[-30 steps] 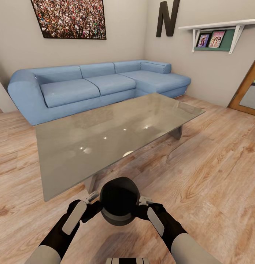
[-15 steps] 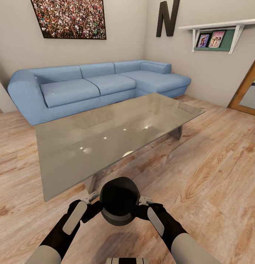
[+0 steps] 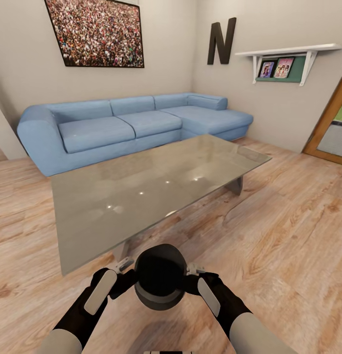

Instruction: Place each of the two pumpkins and all three candles from the living room inside a cabinet in the living room (use any cabinet), then make sure every cabinet is closed, and position the cauldron so it is next to a table in the living room.

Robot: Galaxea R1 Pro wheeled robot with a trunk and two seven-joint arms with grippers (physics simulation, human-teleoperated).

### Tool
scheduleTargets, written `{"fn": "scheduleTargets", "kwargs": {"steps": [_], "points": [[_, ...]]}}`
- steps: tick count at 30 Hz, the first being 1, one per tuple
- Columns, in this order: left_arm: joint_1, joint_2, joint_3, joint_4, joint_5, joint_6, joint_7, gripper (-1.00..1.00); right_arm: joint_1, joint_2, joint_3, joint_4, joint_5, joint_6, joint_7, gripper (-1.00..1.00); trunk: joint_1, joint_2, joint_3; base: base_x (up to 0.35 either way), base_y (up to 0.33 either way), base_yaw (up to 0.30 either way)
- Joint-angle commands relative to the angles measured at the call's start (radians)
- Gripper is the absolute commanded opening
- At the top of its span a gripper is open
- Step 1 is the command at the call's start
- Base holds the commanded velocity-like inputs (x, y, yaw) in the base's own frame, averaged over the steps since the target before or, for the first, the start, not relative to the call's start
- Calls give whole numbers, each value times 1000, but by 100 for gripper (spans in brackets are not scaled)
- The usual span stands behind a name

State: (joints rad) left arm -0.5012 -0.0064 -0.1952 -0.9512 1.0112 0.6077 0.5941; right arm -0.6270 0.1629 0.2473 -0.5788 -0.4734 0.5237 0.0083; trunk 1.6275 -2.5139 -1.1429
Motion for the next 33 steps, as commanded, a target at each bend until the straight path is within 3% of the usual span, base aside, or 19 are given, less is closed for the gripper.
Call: {"fn": "scheduleTargets", "kwargs": {"steps": [1, 24, 26, 33], "points": [[0, 0, -1, -1, 10, 0, 10, 100, 0, 0, 1, -1, 1, 4, 1, 100, -1, 0, 3, 0, 0, 0], [0, 0, -3, -1, 10, -1, 10, 100, 0, 0, -1, -1, 0, 4, 1, 100, -11, 5, 92, -90, 0, 0], [0, 0, -3, -1, 10, -1, 10, 100, 0, 0, -44, -1, 1, 6, 1, 100, -12, 6, 100, -183, 0, 0], [0, 0, -2, -1, 10, -1, 10, 100, 0, 0, -76, -1, 1, 42, 1, 100, -15, 7, 127, -104, 0, 0]]}}
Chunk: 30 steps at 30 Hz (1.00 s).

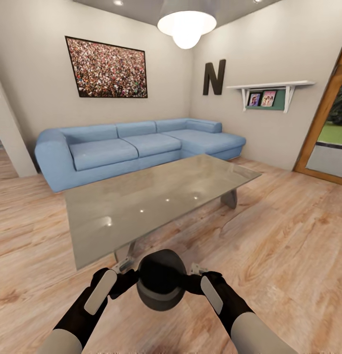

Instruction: Place each of the two pumpkins and all three candles from the living room inside a cabinet in the living room (use any cabinet), then make sure every cabinet is closed, and position the cauldron so it is next to a table in the living room.

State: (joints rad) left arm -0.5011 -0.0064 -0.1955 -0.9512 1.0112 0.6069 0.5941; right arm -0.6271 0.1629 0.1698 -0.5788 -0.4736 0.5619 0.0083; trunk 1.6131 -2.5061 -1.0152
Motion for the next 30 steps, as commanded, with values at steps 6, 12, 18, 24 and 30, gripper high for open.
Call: {"fn": "scheduleTargets", "kwargs": {"steps": [6, 12, 18, 24, 30], "points": [[0, 0, -2, -1, 10, 0, 10, 100, 0, 0, 1, -1, 1, 6, 1, 100, -3, 1, 22, -301, 0, 0], [0, -1, -2, -1, 10, -1, 10, 100, 0, 0, 0, -1, 1, 7, 1, 100, -6, 2, 46, -337, 0, 0], [0, 0, -2, -1, 9, -1, 10, 100, 0, 0, 0, -1, 1, 7, 1, 100, -9, 4, 69, -133, 0, 0], [0, -1, -2, -1, 9, -1, 11, 100, 0, 0, 0, -1, 1, 7, 1, 100, -11, 5, 92, -86, 0, 0], [0, -1, -2, -1, 9, -1, 11, 100, 0, 1, 0, -1, 1, 7, 1, 100, -22, 22, 113, -295, 0, 0]]}}
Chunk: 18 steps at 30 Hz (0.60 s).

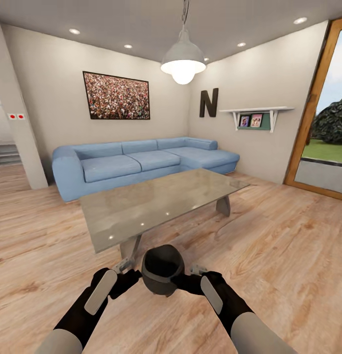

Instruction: Place each of the two pumpkins and all three candles from the living room inside a cabinet in the living room (use any cabinet), then make sure every cabinet is closed, and position the cauldron so it is next to a table in the living room.

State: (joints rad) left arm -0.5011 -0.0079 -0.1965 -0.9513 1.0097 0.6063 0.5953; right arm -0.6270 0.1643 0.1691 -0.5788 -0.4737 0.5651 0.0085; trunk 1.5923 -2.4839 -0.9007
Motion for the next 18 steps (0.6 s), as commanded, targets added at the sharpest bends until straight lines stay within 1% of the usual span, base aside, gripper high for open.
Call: {"fn": "scheduleTargets", "kwargs": {"steps": [1, 4, 6, 14, 18], "points": [[-1, 0, -1, -1, 10, 0, 10, 100, 0, 0, 1, -1, 1, 4, 1, 100, -5, 7, 2, -313, 0, 0], [-1, 0, -1, -2, 10, 0, 11, 100, 0, 0, 1, 0, 1, 4, 1, 100, -16, 28, 11, -240, 0, 0], [-1, 0, -1, -2, 10, 0, 11, 100, 0, 0, 1, -1, 1, 4, 2, 100, -24, 42, 15, -101, 0, 0], [-1, 0, -1, -2, 10, 0, 13, 100, 0, 0, 2, -1, 1, 4, 3, 100, -55, 98, 35, -24, 0, 0], [-2, -5, -3, -3, 10, 0, 15, 100, 0, -2, 0, -1, 1, 3, 8, 100, -70, 126, 48, 0, 0, 0]]}}
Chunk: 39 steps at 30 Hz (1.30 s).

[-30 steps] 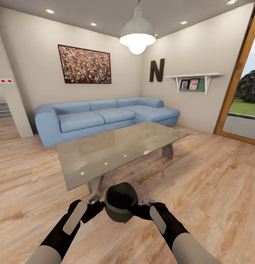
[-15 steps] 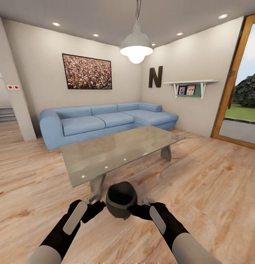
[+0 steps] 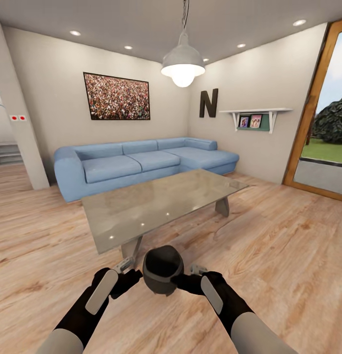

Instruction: Place each of the two pumpkins and all three candles from the living room inside a cabinet in the living room (use any cabinet), then make sure every cabinet is closed, and position the cauldron so it is next to a table in the living room.

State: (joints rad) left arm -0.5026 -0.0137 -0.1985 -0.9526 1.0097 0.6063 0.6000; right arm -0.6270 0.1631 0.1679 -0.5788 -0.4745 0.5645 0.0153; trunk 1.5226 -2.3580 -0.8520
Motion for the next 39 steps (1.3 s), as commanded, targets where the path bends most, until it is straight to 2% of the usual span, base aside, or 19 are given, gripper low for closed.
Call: {"fn": "scheduleTargets", "kwargs": {"steps": [1, 10, 22, 32, 35, 39], "points": [[-1, 0, -2, -1, 10, 0, 10, 100, 0, 0, 1, -1, 2, 4, 2, 100, -4, 7, 2, 0, 0, 0], [-1, -12, -5, 1, 10, 0, 14, 100, 0, -3, -1, -2, 2, 3, 23, 100, -39, 70, 30, 0, 0, 0], [-2, -14, -7, 6, 10, 0, 15, 100, 0, -83, 0, -1, 3, 9, 24, 100, -85, 154, 63, 0, 0, -10], [-2, -11, -7, 3, 8, 3, 16, 100, 1, -90, 5, 6, 5, -9, 17, 100, -123, 224, 86, 0, 0, -61], [-2, -9, -7, 3, 8, 5, 17, 100, 3, -101, 6, 11, 5, -14, 20, 100, -134, 245, 95, 0, 0, -5], [-2, -8, -7, 4, 8, 6, 16, 100, 4, -108, 6, 16, 4, -55, 25, 100, -150, 273, 108, 0, 0, -46]]}}
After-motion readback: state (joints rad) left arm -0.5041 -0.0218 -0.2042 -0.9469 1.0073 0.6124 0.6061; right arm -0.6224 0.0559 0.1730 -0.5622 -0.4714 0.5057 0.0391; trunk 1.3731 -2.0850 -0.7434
